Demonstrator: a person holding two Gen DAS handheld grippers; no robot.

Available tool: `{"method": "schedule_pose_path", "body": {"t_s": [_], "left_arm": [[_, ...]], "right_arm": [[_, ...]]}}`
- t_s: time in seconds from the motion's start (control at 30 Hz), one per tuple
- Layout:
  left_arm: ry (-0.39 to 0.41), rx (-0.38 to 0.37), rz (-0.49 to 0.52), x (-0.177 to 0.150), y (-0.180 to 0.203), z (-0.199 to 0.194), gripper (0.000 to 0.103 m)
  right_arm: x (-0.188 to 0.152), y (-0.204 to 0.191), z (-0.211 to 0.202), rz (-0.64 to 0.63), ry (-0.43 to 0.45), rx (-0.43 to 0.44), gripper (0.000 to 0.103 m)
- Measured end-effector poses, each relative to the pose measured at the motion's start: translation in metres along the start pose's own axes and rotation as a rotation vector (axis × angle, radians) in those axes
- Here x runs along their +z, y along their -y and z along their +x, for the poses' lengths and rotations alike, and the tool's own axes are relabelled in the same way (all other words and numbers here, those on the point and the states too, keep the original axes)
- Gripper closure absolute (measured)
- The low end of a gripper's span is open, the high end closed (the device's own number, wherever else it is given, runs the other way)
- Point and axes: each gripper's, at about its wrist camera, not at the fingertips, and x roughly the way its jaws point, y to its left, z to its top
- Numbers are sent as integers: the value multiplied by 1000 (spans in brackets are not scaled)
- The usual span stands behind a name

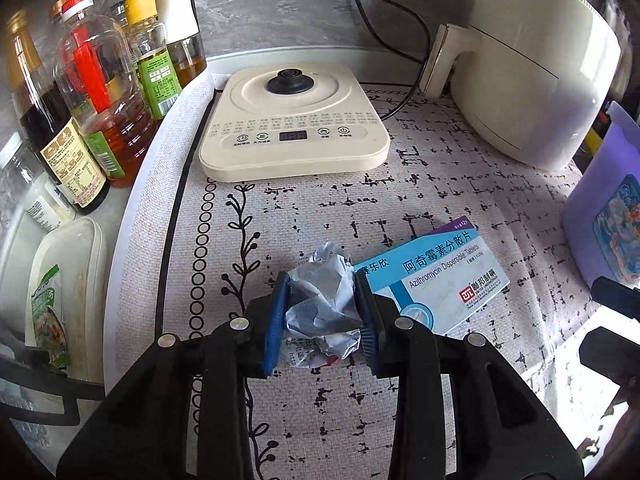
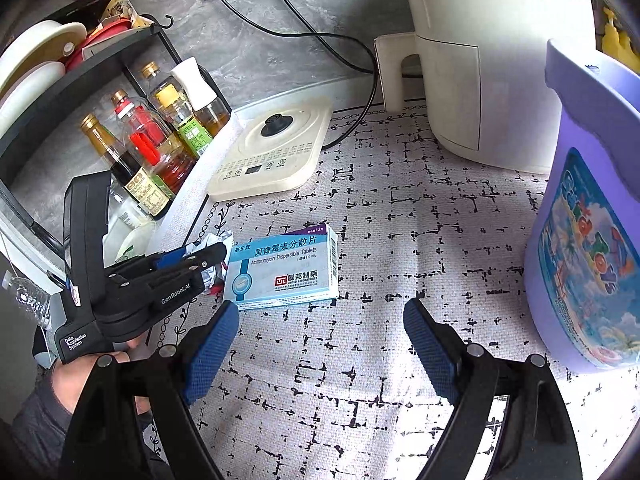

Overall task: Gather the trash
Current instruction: 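Lift the tissue with the left tool while the right tool grasps the medicine box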

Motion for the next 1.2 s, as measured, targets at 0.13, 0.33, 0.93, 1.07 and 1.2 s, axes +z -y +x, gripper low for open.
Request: {"method": "schedule_pose_path", "body": {"t_s": [0.13,0.33,0.93,1.07,1.2], "left_arm": [[-12,-54,43,-11,13,-7,71],[-16,-131,105,-22,34,-19,71],[29,-22,38,-5,-3,-27,71],[24,0,17,-7,-12,-25,71],[18,21,1,-7,-18,-21,71]], "right_arm": [[-13,2,-15,31,13,-34,20],[-29,8,-33,77,30,-79,20],[-31,-4,20,77,-27,-34,19],[-23,-8,43,75,-37,-15,12],[-14,-13,62,72,-46,-8,8]]}}
